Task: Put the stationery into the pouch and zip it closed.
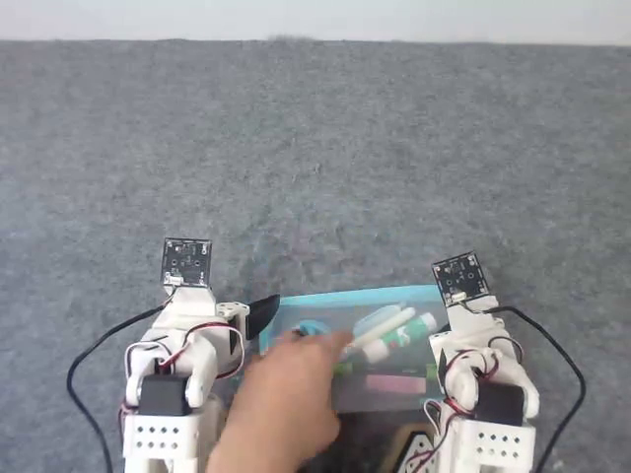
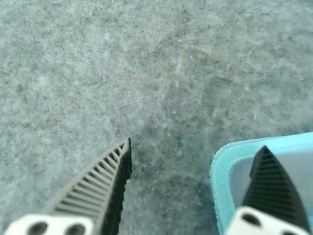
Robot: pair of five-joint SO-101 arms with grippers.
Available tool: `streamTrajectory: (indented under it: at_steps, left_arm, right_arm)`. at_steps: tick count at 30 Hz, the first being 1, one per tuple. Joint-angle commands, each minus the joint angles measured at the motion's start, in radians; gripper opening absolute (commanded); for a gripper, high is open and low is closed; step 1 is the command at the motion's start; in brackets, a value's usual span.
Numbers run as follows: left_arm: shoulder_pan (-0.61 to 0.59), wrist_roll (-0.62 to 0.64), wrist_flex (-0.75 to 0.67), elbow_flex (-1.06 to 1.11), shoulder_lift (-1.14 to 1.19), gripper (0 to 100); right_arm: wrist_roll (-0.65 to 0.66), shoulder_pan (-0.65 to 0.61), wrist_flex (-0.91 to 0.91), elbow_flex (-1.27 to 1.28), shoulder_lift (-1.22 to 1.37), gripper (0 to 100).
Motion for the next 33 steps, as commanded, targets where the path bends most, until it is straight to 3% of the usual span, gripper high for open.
streamTrajectory:
  at_steps: [1,33]
  left_arm:
    - [-0.002,0.006,0.006,-0.005,0.009,37]
    - [-0.002,0.006,0.006,-0.005,0.009,37]
  right_arm:
    - [0.018,0.008,0.008,0.017,0.022,0.8]
    - [0.018,0.01,0.01,0.015,-0.002,0.8]
